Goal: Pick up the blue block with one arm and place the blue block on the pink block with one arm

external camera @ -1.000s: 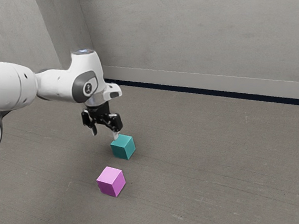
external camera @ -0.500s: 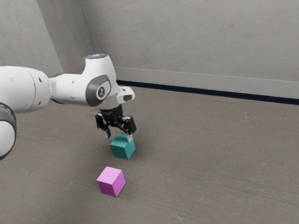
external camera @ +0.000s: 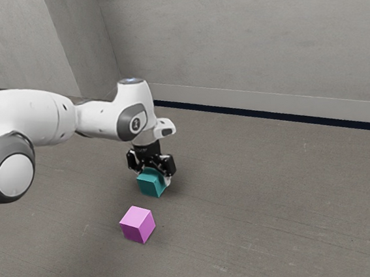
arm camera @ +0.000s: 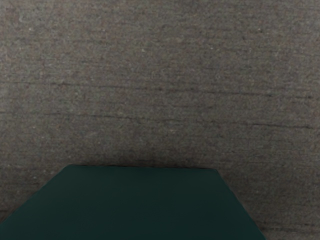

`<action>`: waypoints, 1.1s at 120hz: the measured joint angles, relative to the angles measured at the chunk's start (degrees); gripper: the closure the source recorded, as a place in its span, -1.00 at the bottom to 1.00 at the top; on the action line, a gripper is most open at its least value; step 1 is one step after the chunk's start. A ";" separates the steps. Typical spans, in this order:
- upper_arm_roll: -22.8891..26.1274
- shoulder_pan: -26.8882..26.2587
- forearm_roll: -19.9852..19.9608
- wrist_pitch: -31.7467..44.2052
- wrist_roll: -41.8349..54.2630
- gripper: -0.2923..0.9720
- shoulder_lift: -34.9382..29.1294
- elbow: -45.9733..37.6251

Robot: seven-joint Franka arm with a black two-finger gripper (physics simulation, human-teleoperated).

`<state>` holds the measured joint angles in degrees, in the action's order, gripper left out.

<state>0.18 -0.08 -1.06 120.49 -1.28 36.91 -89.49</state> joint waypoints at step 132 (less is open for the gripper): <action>1.32 -0.10 -3.94 -0.28 1.49 -0.04 -20.34 -20.61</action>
<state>1.50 -0.18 -4.99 120.20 0.21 16.57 -110.11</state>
